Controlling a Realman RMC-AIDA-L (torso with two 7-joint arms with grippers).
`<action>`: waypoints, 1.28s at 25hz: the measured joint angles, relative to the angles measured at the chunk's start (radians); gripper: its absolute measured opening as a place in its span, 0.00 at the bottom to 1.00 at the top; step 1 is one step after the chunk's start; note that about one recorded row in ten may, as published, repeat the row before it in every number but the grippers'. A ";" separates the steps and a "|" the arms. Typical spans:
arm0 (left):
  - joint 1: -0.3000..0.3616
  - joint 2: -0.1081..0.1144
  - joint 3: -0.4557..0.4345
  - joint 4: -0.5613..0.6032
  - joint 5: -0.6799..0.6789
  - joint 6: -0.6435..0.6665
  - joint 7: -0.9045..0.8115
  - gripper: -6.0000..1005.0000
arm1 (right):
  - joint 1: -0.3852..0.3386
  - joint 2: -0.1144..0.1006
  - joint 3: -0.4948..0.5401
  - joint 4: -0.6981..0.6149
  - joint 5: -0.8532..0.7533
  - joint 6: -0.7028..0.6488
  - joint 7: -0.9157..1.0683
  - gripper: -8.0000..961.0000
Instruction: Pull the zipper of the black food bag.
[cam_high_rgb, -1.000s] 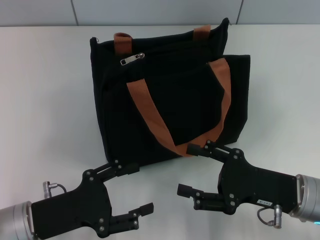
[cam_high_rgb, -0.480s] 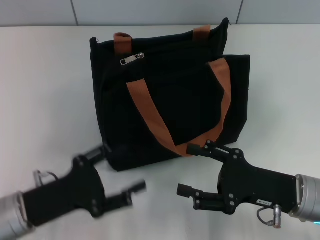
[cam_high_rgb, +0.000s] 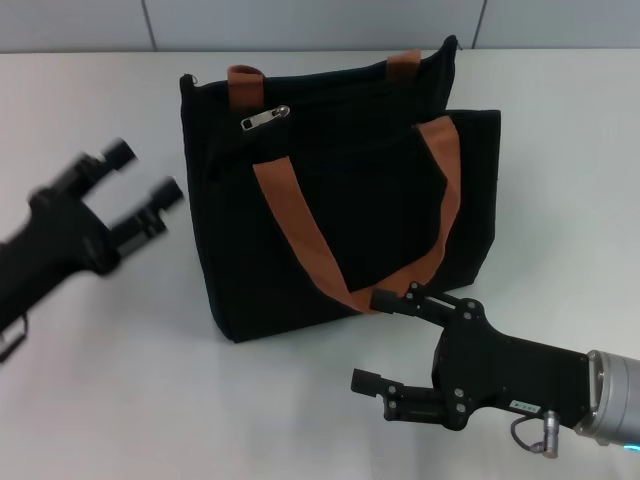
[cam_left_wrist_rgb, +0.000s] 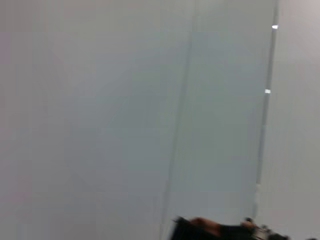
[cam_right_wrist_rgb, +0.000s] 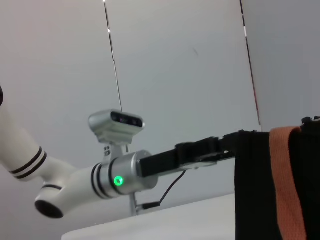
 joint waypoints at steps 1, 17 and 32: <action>-0.005 0.000 -0.008 0.018 0.000 -0.013 -0.023 0.80 | 0.000 0.000 0.000 0.000 0.000 0.000 0.000 0.87; -0.144 -0.005 0.060 0.257 0.228 -0.145 -0.305 0.80 | 0.011 0.000 0.010 -0.001 0.000 0.006 -0.001 0.87; -0.163 -0.010 0.060 0.244 0.169 -0.166 -0.282 0.58 | 0.011 0.000 0.029 -0.001 0.002 0.024 -0.001 0.86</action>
